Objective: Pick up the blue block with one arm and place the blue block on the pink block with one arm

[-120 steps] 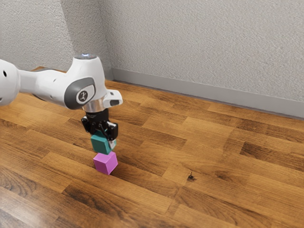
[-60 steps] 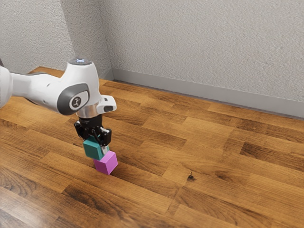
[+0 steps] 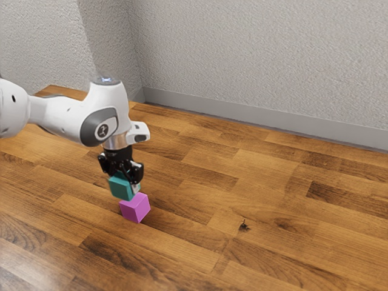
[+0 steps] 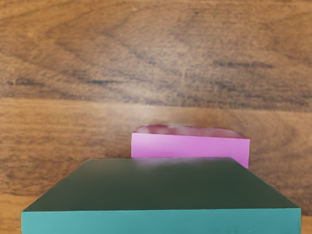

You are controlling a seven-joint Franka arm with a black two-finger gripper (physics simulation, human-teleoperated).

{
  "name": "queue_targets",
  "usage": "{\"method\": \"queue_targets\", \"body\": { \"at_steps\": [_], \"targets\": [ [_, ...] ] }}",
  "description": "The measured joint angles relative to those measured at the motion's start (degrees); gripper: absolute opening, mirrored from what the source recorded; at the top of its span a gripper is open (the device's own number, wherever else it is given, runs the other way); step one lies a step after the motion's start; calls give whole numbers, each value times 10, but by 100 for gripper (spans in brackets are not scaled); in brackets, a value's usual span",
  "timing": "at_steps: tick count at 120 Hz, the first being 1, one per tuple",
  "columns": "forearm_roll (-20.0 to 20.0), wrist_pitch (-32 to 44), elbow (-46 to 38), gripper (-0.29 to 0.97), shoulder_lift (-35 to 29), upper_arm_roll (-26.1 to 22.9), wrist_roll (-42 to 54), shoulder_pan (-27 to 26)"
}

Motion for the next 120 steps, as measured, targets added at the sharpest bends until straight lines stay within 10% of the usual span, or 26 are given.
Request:
{"method": "queue_targets", "body": {
  "at_steps": [120],
  "targets": [
    [1,26,-20,36,-2,-1,4,-12]
  ]
}}
